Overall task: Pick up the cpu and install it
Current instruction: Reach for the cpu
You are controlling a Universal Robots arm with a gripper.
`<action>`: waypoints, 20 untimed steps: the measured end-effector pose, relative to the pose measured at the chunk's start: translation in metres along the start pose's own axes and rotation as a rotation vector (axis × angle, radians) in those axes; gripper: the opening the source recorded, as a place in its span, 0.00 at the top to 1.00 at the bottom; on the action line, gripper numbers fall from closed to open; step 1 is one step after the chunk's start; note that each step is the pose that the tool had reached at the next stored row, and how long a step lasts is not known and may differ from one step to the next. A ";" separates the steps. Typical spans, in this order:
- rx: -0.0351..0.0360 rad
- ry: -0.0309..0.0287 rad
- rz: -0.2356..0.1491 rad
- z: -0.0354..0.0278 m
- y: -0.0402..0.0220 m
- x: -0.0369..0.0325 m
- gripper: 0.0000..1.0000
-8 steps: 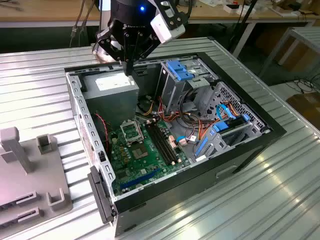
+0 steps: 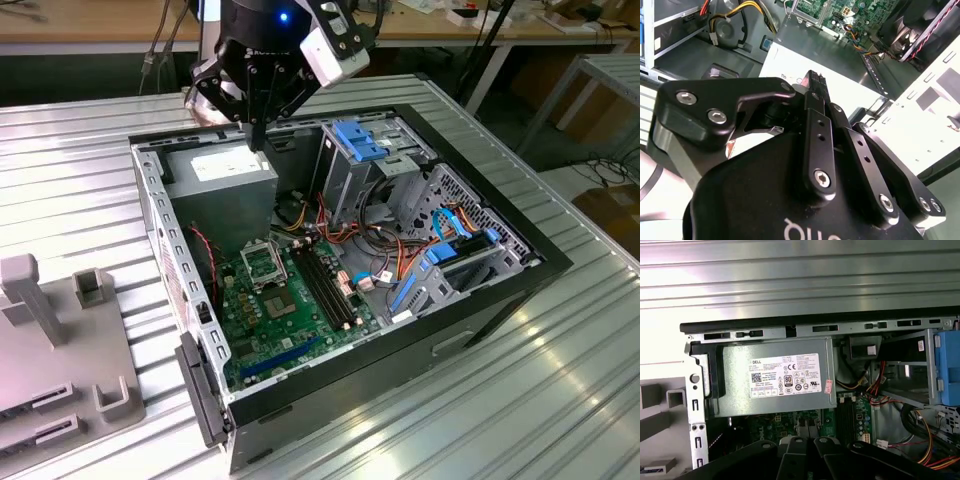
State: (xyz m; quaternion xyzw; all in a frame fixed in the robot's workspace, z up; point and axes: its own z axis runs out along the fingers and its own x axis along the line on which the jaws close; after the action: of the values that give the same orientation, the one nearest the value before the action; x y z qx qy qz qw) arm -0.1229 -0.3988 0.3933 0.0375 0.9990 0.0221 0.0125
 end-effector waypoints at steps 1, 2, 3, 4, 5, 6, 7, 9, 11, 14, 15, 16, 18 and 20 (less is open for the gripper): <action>0.0000 0.0000 0.000 0.0000 -0.0001 0.0009 0.89; 0.0000 0.0000 0.000 0.0000 -0.0001 0.0014 0.89; 0.0000 0.0001 0.000 -0.0001 -0.0002 0.0018 0.89; -0.0001 0.0000 0.000 0.0000 -0.0002 0.0025 0.89; 0.0000 0.0000 0.000 -0.0001 -0.0002 0.0030 0.89; 0.0000 0.0000 0.000 -0.0001 -0.0003 0.0036 0.89; -0.0001 0.0000 0.000 -0.0001 -0.0003 0.0041 0.89; 0.0000 0.0001 0.000 -0.0001 -0.0004 0.0050 0.89; 0.0000 0.0000 0.000 -0.0001 -0.0004 0.0059 0.89; -0.0001 0.0000 0.000 -0.0002 -0.0005 0.0070 0.89; -0.0001 0.0000 0.000 -0.0002 -0.0005 0.0072 0.89; -0.0001 0.0000 0.000 -0.0002 -0.0006 0.0076 0.89; 0.0000 0.0000 0.000 -0.0002 -0.0006 0.0083 0.89; 0.0000 0.0000 0.000 -0.0002 -0.0007 0.0089 0.89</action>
State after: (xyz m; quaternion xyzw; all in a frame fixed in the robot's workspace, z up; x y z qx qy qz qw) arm -0.1319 -0.3988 0.3933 0.0374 0.9990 0.0221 0.0125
